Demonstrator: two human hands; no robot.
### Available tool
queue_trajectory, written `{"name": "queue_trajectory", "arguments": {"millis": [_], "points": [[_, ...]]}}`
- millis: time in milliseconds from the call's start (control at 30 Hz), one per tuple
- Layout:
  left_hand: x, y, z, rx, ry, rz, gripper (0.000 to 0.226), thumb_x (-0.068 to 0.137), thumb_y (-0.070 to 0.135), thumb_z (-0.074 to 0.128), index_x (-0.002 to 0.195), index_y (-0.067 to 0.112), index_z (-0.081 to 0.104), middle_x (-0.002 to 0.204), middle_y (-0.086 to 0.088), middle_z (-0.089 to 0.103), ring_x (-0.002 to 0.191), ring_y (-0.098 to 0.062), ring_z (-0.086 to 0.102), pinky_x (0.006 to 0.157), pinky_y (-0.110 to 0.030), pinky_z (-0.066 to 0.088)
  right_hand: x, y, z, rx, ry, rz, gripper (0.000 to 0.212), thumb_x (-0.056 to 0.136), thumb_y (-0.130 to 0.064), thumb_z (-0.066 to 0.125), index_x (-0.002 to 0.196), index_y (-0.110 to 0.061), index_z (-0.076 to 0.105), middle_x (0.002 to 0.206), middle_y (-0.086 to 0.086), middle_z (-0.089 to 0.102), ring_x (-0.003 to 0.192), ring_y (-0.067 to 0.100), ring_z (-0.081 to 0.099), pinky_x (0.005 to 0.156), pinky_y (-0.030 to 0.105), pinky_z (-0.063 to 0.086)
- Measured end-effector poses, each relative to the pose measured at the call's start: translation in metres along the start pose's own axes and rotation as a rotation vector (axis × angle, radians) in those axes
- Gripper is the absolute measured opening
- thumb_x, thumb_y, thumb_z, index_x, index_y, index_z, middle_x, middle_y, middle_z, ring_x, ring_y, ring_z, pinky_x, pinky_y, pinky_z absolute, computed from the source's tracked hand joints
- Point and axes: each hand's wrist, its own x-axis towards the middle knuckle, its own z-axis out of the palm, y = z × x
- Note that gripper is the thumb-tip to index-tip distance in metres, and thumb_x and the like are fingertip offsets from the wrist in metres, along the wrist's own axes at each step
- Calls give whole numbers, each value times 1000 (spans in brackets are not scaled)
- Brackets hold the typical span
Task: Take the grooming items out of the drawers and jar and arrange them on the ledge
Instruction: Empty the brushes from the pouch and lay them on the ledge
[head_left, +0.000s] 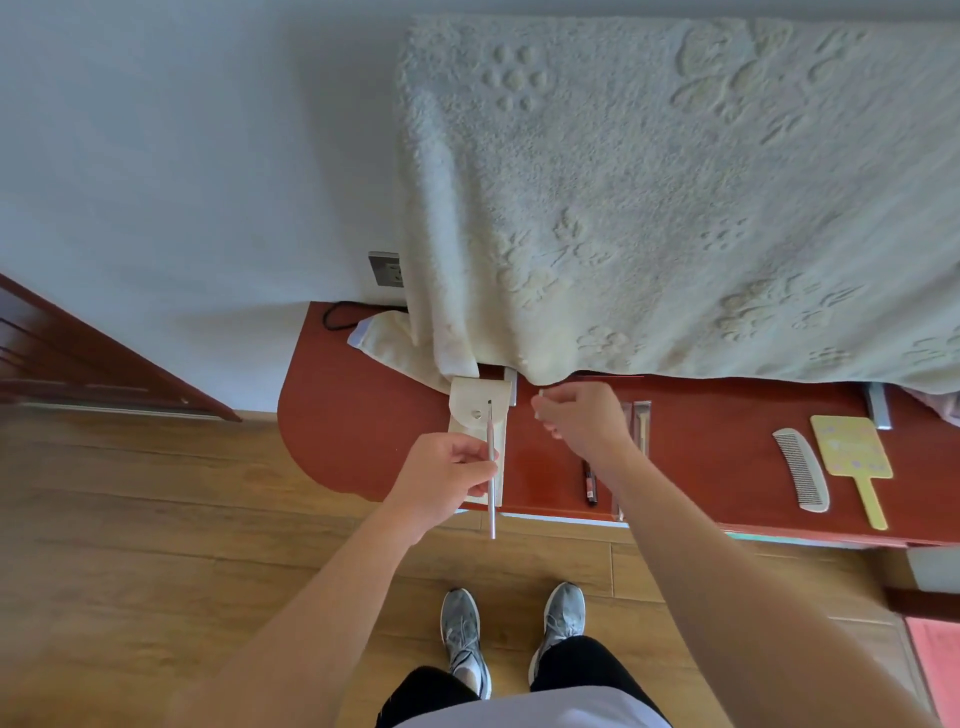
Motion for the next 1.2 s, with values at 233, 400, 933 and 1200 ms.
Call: {"name": "queue_trajectory", "arguments": {"millis": [233,400,933,1200], "points": [[4,-11,-12,88,65,-3,8,89,6,68,91,9,75,81,-7,74,76,-22,72,70,-27,61,4,49,40,-232,-67,60,8,87,-24,68,80,-23,71,84,-9,70,73,9,65,63,24,55],[10,-19,-14,111,48,-16,8,87,5,67,91,7,75,81,-7,74,75,-21,72,70,-28,61,3,71,56,-340,-50,40,18,91,-27,65,106,-20,72,92,-7,70,73,6,63,61,21,53],[24,-23,-14,147,24,-34,7,86,7,69,88,10,74,78,-7,73,71,-19,72,70,-30,62,11,87,74,-440,50,54,24,91,-30,63,111,-18,69,96,-3,71,79,15,64,67,26,55],[28,-21,-15,164,9,-37,7,87,7,68,89,9,74,76,-7,73,72,-22,72,69,-29,62,10,86,76,-454,69,66,25,91,-30,66,112,-17,68,96,-2,71,76,13,57,60,22,43]]}}
